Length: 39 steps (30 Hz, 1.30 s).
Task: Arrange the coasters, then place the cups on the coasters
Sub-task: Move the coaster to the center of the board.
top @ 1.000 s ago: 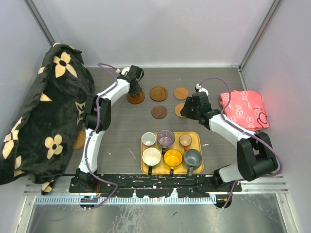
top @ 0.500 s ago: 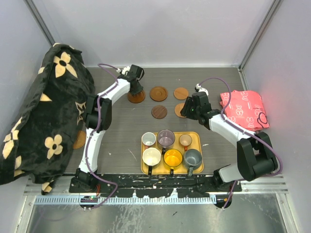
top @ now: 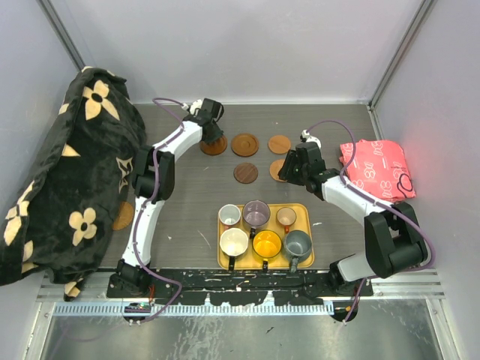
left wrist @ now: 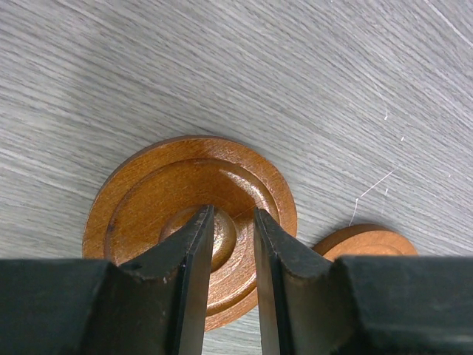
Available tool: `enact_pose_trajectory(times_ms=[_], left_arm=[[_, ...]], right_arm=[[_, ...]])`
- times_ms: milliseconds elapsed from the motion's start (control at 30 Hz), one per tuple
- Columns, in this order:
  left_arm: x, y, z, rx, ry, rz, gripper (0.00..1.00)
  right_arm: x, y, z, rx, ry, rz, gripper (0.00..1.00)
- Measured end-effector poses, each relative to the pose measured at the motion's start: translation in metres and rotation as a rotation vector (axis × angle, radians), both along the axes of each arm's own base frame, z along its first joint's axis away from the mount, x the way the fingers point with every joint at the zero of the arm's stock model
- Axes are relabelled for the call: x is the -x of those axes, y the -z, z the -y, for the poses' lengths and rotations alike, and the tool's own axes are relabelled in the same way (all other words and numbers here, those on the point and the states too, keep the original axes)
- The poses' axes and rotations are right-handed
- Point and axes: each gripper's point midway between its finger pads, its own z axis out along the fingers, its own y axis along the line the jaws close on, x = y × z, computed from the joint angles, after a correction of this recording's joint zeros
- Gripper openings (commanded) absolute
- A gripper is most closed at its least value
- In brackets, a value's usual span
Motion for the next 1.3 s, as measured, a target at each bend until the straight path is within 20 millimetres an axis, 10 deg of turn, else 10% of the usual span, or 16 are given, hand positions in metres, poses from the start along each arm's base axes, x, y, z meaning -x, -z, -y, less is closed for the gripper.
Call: enact_pose_trajectory(times_ms=[1300], left_arm=[[0.017, 0.001, -0.013, 0.013, -0.015, 0.022, 0.29]], right_arm=[[0.000, 0.002, -0.002, -0.004, -0.007, -0.005, 0.45]])
